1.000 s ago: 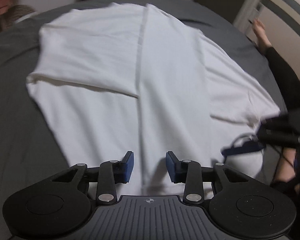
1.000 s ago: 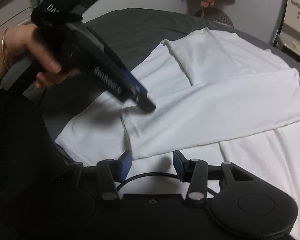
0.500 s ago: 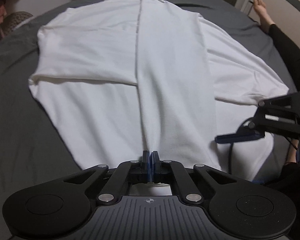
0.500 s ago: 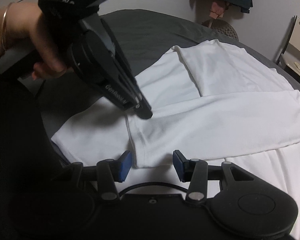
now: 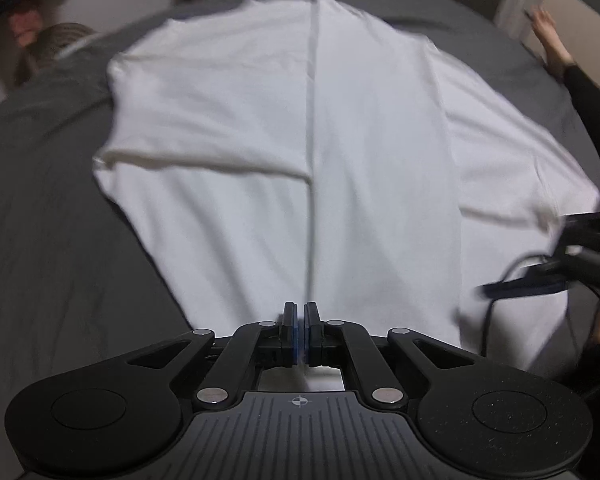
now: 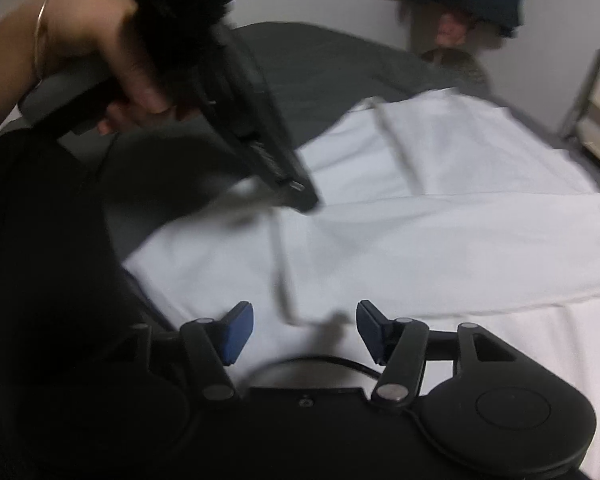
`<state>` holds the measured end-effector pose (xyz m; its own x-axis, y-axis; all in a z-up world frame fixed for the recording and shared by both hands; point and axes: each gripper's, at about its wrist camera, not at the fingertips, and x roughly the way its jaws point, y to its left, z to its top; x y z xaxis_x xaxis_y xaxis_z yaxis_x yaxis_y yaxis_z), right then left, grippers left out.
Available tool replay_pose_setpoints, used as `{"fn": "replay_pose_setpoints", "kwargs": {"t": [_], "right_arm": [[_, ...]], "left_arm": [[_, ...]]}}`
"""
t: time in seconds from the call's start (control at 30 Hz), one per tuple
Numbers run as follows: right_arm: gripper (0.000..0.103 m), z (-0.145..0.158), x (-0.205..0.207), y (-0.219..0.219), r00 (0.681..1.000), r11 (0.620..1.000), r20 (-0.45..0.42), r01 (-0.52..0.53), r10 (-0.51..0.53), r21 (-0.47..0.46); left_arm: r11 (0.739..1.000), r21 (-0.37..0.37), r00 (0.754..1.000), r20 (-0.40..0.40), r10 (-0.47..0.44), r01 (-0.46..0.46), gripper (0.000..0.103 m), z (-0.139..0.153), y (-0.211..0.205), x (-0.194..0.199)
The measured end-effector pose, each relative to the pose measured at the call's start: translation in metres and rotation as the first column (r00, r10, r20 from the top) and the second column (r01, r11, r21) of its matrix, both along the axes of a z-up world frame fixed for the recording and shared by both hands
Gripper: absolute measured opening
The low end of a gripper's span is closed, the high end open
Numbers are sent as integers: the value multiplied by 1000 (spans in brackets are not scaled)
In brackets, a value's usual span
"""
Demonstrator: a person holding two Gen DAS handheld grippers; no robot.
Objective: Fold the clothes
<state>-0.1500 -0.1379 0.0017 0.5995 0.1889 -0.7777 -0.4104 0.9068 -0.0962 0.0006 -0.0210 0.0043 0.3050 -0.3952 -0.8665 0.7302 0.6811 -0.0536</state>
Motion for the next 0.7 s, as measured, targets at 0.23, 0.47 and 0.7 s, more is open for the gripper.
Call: {"fn": "replay_pose_setpoints", "kwargs": {"t": [0.23, 0.47, 0.7], "right_arm": [[53, 37, -17, -108, 956, 956, -52, 291, -289, 39], [40, 18, -11, -143, 963, 947, -106, 265, -249, 184], [41, -11, -13, -142, 947, 950, -219, 272, -235, 155]], "left_arm": [[978, -178, 994, -5, 112, -111, 9, 11, 0, 17], [967, -230, 994, -41, 102, -109, 9, 3, -26, 18], [927, -331, 984, -73, 161, -176, 9, 0, -20, 23]]}}
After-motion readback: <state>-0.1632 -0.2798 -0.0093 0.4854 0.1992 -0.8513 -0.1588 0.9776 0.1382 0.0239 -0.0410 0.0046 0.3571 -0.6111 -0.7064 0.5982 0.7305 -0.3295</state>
